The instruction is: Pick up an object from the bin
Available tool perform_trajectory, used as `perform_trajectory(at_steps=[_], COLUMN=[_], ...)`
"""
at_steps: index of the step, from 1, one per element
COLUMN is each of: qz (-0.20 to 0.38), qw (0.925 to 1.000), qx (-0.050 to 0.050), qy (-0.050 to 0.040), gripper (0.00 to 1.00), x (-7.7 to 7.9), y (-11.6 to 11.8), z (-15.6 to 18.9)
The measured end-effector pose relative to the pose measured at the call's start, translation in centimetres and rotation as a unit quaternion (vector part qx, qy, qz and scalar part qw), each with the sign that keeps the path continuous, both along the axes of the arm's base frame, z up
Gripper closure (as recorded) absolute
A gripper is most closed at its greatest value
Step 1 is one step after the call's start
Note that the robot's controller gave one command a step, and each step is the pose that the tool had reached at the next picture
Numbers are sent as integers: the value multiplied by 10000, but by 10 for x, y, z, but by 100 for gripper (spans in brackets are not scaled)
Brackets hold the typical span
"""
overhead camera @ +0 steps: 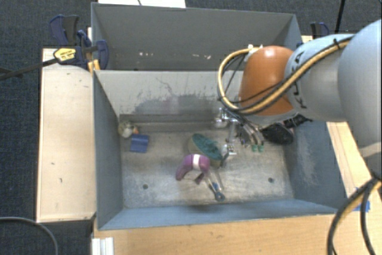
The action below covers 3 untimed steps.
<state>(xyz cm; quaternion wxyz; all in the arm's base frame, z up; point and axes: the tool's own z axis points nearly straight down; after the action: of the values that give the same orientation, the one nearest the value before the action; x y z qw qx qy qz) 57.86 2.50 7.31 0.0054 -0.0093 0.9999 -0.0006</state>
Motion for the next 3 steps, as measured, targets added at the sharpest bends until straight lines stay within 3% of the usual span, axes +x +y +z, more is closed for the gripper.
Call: perform_trajectory(at_steps=[1,2,3], qz=[1719,3021,4336], qw=[9851,9533,9011], qx=[-6,-6,-28], qy=[-8,8,-49], gripper=[0,0,0], x=[-22,-46,-75], y=[35,102,153], z=[1,0,1])
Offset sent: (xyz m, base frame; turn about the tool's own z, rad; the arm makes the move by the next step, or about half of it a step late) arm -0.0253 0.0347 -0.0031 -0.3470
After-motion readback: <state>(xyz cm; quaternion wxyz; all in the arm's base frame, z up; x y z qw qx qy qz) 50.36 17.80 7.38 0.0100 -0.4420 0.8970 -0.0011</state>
